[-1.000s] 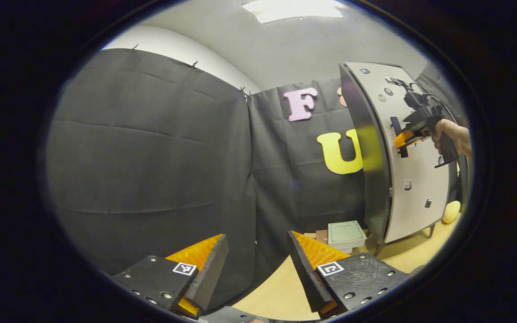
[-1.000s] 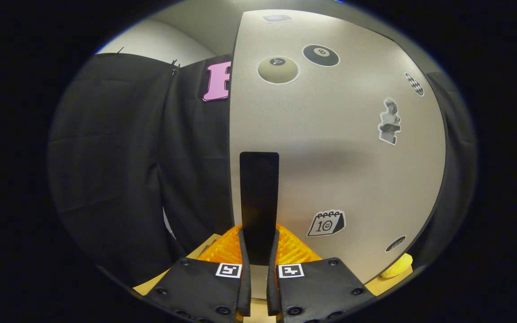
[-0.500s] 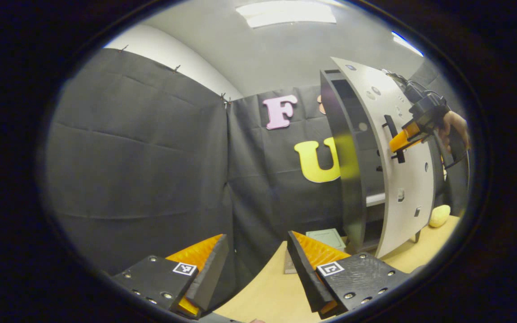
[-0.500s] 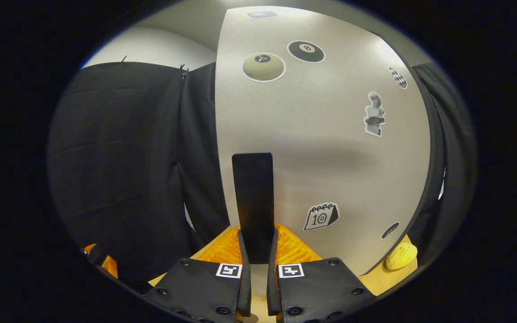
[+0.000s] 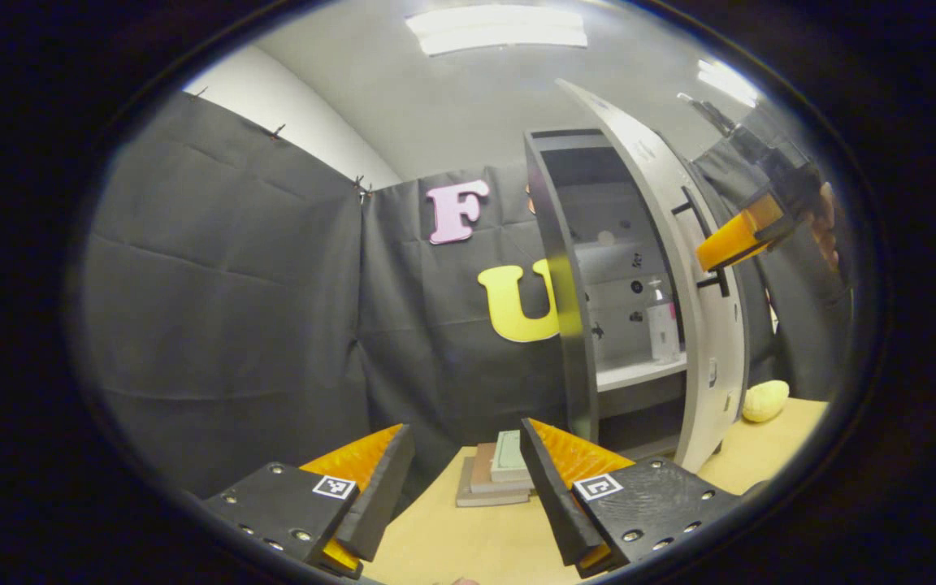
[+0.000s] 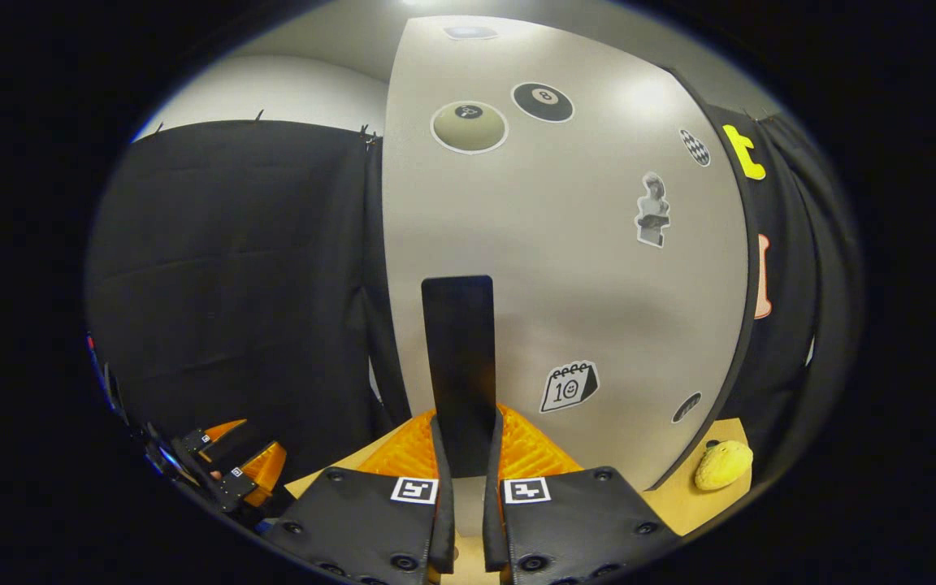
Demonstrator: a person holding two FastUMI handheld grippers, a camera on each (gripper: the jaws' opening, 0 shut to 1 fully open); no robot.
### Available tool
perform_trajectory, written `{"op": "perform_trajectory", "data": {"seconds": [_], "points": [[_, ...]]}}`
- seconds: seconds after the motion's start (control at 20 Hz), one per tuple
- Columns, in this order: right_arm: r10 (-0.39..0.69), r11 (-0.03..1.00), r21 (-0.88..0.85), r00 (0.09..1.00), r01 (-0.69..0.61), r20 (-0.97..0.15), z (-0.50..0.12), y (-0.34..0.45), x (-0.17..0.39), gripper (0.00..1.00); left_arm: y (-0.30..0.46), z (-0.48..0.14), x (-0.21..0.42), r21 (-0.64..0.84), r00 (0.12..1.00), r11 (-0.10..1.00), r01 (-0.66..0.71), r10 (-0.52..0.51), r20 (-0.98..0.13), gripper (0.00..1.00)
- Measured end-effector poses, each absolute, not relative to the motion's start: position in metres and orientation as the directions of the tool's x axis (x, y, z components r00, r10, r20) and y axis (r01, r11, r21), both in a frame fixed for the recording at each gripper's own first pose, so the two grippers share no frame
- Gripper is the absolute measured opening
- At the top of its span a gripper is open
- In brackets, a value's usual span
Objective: Open the cabinet door with the right hand, grasp the bottle in the cabinet with the left hand and place it on the coaster, then close the cabinet door with the right hand.
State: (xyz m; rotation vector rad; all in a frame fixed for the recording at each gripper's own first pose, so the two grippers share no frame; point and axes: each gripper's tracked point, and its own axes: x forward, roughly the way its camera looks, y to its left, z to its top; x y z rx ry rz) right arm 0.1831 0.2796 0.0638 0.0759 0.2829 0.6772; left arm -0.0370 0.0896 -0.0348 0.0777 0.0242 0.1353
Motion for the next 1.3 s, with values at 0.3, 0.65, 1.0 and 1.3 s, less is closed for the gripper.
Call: {"op": "perform_trajectory", "data": {"seconds": [0.3, 0.65, 1.0, 1.3], "points": [[0.705, 0.709, 0.191, 0.667, -0.679, -0.240, 0.062, 0.270, 0.182, 0.16, 0.034, -0.025, -0.029, 0.071, 0.993, 0.991, -0.115, 0.117, -0.015, 0.80], [0.743, 0.667, 0.207, 0.621, -0.715, -0.249, 0.060, 0.253, 0.180, 0.16, -0.037, -0.017, -0.009, 0.063, 0.998, 0.996, -0.056, 0.057, -0.010, 0.82], [0.720, 0.692, 0.183, 0.650, -0.698, -0.244, 0.058, 0.236, 0.184, 0.15, -0.119, -0.009, 0.010, 0.057, 0.998, 0.997, 0.059, -0.059, 0.001, 0.80], [0.685, 0.728, 0.185, 0.695, -0.660, -0.220, 0.059, 0.225, 0.192, 0.12, -0.180, -0.008, 0.023, 0.053, 0.991, 0.990, 0.134, -0.134, 0.001, 0.82]]}}
